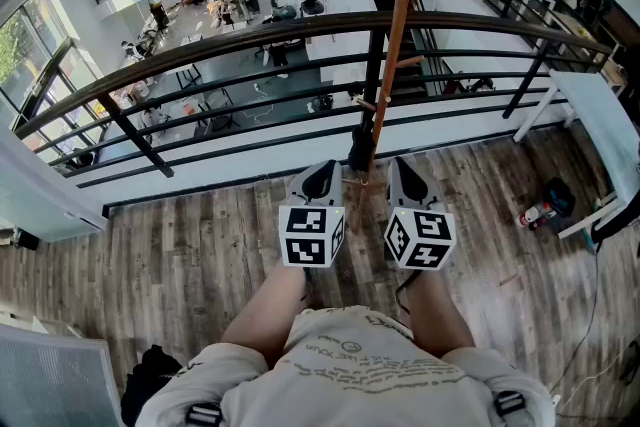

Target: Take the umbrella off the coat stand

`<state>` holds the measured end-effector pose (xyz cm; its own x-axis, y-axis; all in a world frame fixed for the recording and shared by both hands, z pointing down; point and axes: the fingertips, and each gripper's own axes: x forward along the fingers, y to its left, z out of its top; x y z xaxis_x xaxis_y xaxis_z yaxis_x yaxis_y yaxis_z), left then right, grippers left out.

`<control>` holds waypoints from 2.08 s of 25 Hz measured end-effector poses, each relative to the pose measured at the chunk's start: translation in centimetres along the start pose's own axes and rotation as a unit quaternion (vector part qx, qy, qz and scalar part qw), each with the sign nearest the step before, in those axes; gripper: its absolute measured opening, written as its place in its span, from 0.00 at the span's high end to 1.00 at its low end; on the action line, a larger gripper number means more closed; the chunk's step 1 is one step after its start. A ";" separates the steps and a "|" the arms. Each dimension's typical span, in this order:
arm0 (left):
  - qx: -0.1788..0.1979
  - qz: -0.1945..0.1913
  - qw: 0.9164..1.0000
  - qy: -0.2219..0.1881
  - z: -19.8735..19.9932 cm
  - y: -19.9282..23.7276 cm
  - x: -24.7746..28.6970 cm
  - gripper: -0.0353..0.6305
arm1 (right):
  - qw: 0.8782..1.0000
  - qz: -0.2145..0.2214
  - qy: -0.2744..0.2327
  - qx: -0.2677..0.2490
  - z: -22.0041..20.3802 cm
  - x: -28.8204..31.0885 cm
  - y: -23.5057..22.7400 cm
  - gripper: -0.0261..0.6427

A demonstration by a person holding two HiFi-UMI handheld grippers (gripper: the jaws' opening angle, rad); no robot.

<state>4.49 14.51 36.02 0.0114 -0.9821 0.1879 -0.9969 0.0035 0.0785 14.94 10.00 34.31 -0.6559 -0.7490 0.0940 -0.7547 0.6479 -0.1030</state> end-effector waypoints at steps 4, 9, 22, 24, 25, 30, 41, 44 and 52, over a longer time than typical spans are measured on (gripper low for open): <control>-0.007 0.000 1.000 0.000 0.0 0.1 -0.6 0.94 | 1.000 -0.001 0.004 -0.001 -0.1 -0.4 0.4 0.96; -0.004 -0.008 1.000 -0.002 -0.2 0.5 -1.0 0.94 | 1.000 -0.004 0.001 0.017 -0.1 -0.3 1.2 0.96; 0.020 -0.050 0.998 0.007 -2.3 4.7 -2.4 0.94 | 0.999 -0.046 0.009 0.020 -1.9 1.2 6.4 0.96; 0.018 -0.054 0.998 0.012 -2.6 5.5 -2.3 0.94 | 0.999 -0.047 0.014 0.012 -2.3 1.6 7.2 0.96; 0.019 -0.054 0.998 0.013 -2.6 5.8 -2.2 0.94 | 0.999 -0.047 0.017 0.010 -2.5 1.8 7.4 0.96; 0.015 -0.055 0.998 0.018 -3.0 6.7 -0.9 0.94 | 0.998 -0.054 0.019 0.010 -2.5 2.9 6.9 0.96; 0.018 -0.057 0.997 0.044 -2.4 5.9 8.9 0.94 | 0.998 -0.060 0.023 0.023 -2.3 9.8 -0.7 0.96; 0.020 -0.059 0.997 0.046 -2.2 6.5 11.6 0.94 | 0.998 -0.059 0.021 0.022 -2.2 12.0 -2.2 0.96; 0.029 -0.064 0.996 0.057 -0.7 6.2 18.1 0.94 | 0.998 -0.054 0.008 0.027 -0.4 16.8 -6.8 0.96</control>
<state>-1.44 -3.09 40.61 0.1441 -0.9462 0.2898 -0.9895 -0.1343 0.0535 9.06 -6.91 36.95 -0.5719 -0.8110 0.1233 -0.8188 0.5553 -0.1456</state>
